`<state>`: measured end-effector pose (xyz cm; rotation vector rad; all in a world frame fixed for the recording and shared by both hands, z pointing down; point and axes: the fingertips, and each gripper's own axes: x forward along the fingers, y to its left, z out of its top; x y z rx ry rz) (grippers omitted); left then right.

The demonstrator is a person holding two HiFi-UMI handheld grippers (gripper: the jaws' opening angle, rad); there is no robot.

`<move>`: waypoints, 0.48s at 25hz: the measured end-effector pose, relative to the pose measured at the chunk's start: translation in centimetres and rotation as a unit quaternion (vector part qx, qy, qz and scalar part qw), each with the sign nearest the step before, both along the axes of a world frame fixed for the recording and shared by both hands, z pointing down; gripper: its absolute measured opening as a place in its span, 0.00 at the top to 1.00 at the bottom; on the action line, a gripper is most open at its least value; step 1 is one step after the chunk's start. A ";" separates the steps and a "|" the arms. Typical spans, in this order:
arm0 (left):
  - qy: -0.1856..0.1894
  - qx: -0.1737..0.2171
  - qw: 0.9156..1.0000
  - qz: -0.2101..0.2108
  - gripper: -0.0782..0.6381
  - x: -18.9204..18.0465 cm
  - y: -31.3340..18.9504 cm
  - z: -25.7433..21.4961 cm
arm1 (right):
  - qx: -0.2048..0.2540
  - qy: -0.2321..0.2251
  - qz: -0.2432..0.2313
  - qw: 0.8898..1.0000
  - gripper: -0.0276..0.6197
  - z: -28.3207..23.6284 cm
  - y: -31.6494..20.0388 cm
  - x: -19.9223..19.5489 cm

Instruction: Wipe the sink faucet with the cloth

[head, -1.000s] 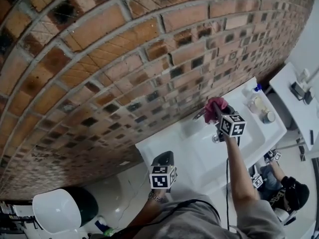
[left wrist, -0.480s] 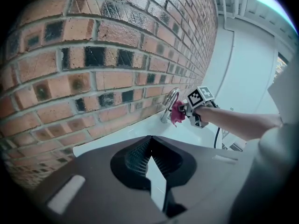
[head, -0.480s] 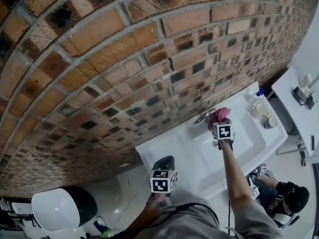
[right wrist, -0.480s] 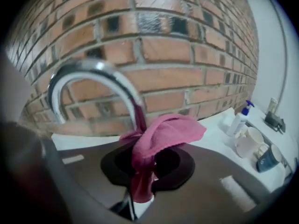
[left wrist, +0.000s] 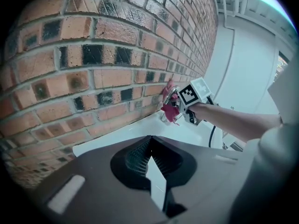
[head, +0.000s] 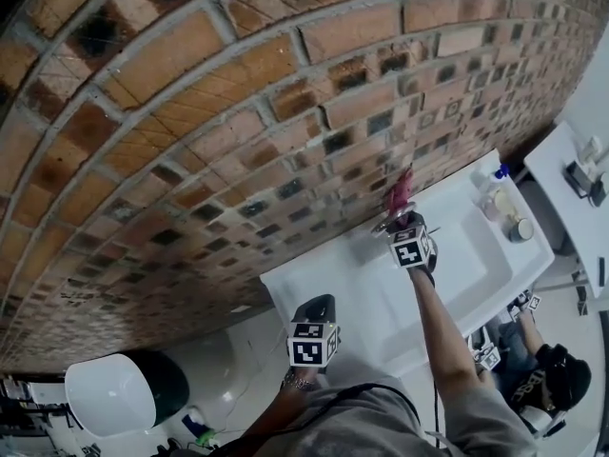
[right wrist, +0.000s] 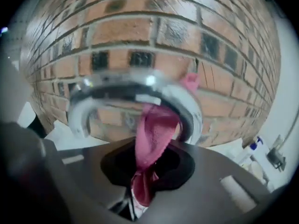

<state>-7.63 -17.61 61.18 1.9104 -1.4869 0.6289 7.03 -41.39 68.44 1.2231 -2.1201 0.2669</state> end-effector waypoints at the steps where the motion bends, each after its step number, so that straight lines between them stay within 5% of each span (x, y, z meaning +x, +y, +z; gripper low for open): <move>1: 0.000 0.000 1.000 -0.003 0.87 -0.2 0.1 0.0 | -0.019 -0.011 0.023 0.999 0.87 1.5 0.2 1.2; 5: -0.001 -0.003 1.000 -0.017 0.87 -1.3 0.5 0.2 | -0.076 -0.057 0.133 0.987 0.87 6.0 2.0 7.8; 8: -0.001 -0.010 1.000 -0.025 0.87 -1.8 0.7 0.7 | -0.033 -0.052 0.197 0.979 0.87 3.9 1.7 13.1; 12: 0.001 -0.012 1.000 -0.020 0.87 -1.3 0.5 0.8 | 0.009 0.035 0.212 0.977 0.87 2.2 -1.3 18.9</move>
